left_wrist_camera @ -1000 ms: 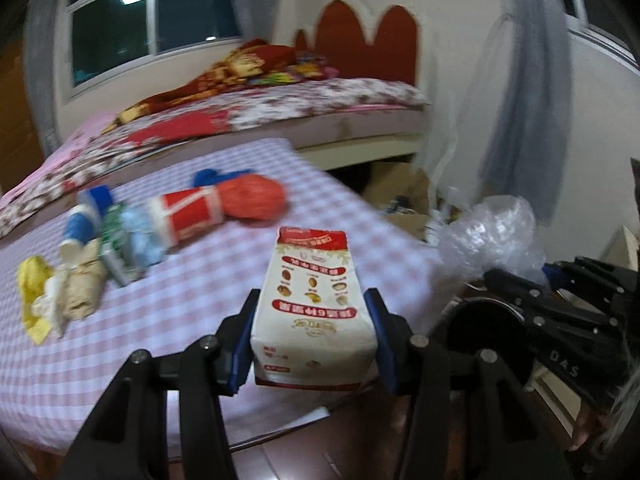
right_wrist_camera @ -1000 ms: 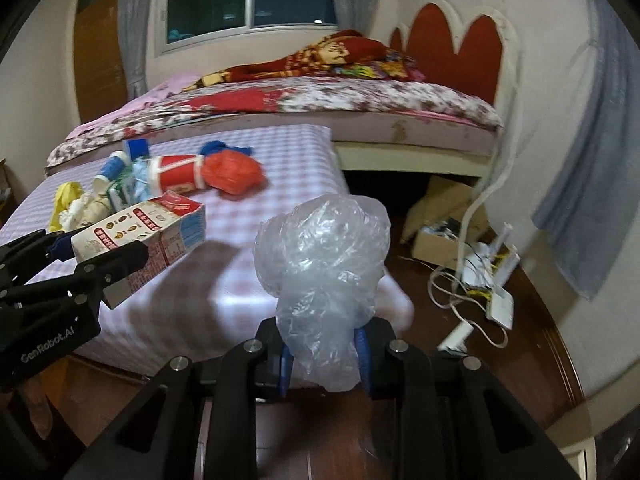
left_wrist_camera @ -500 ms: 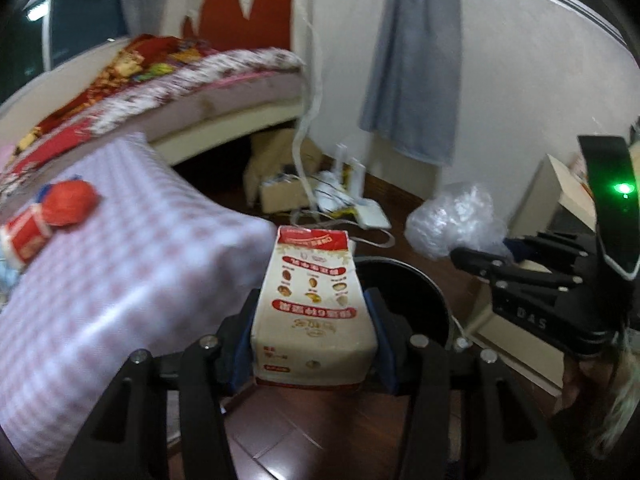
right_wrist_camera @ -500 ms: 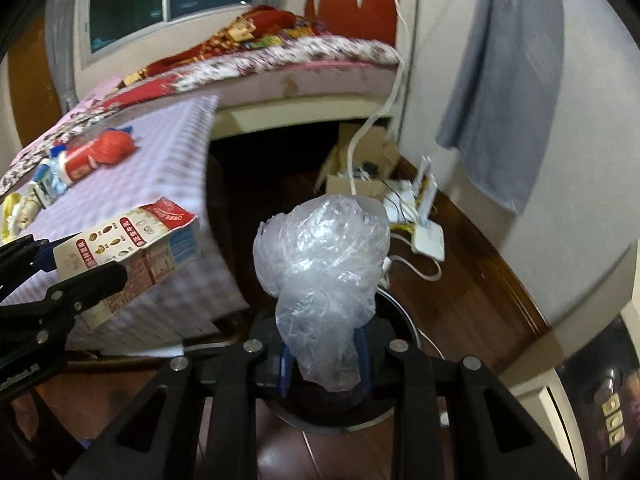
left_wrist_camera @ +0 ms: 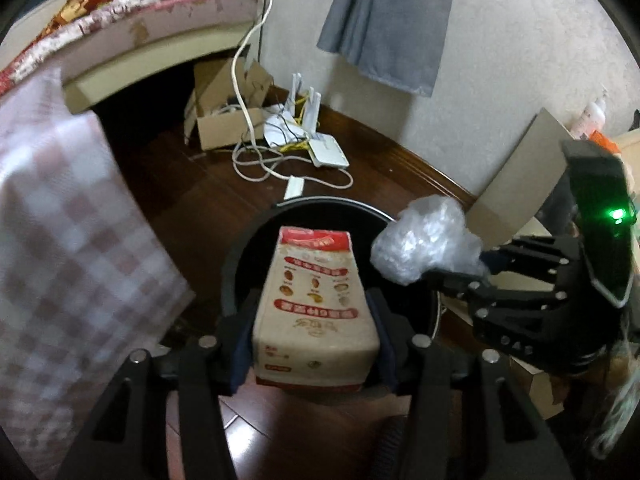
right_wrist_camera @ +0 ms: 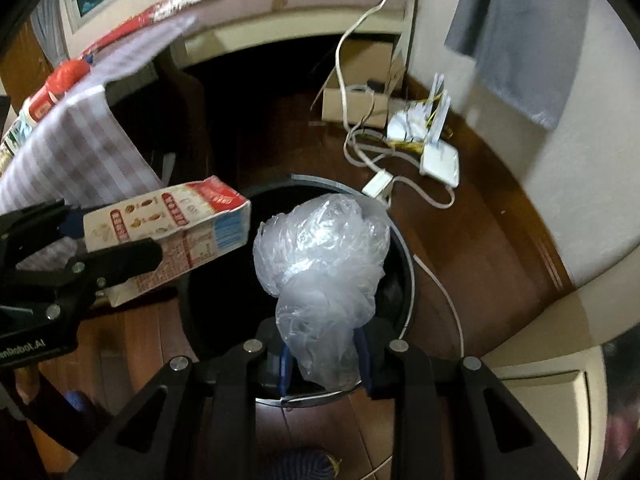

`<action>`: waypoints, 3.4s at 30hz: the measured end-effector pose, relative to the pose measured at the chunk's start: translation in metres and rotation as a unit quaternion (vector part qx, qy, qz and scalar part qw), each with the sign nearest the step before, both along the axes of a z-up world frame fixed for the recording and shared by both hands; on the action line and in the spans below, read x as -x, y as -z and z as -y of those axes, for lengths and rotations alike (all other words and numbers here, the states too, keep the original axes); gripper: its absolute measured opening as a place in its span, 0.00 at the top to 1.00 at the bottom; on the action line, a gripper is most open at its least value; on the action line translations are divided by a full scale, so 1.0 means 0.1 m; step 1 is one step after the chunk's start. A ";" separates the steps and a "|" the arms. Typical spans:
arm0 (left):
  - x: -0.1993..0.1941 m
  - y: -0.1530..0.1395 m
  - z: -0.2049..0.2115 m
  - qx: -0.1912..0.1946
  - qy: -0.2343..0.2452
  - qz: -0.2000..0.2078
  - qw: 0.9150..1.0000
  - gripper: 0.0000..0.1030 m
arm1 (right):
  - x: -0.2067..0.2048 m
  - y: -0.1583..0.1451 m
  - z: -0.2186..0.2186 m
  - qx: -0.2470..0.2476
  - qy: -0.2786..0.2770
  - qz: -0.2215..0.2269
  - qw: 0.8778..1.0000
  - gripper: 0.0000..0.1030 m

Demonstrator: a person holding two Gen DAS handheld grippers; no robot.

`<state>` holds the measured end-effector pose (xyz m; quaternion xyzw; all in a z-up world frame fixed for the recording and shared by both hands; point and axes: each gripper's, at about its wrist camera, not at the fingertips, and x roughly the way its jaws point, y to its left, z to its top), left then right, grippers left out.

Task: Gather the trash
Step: 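Carry both items over the black bin and open both tools to drop them, then move both tools back over the table toward the remaining trash, then grasp the white tissue with the left tool while the right tool grasps the red plastic bag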

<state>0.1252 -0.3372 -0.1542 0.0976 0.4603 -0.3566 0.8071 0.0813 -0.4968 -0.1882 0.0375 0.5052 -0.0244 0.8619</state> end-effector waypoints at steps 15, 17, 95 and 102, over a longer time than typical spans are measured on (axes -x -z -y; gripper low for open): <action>0.06 -0.18 -0.31 -0.021 -0.088 0.070 0.993 0.01 | 0.05 -0.07 0.20 0.041 0.074 -0.002 0.996 0.01; 0.10 -0.27 -0.38 -0.016 -0.093 0.076 0.993 0.01 | 0.07 -0.14 0.17 0.046 0.079 0.005 0.996 0.01; -1.21 -0.68 -4.89 -0.025 -0.433 0.096 0.896 0.62 | -2.67 -1.11 -3.48 0.035 -0.162 0.098 0.981 0.43; -1.12 -0.78 -4.89 -0.014 -0.434 0.112 0.894 0.67 | -2.51 -1.17 -3.38 0.006 -0.172 0.109 0.979 0.78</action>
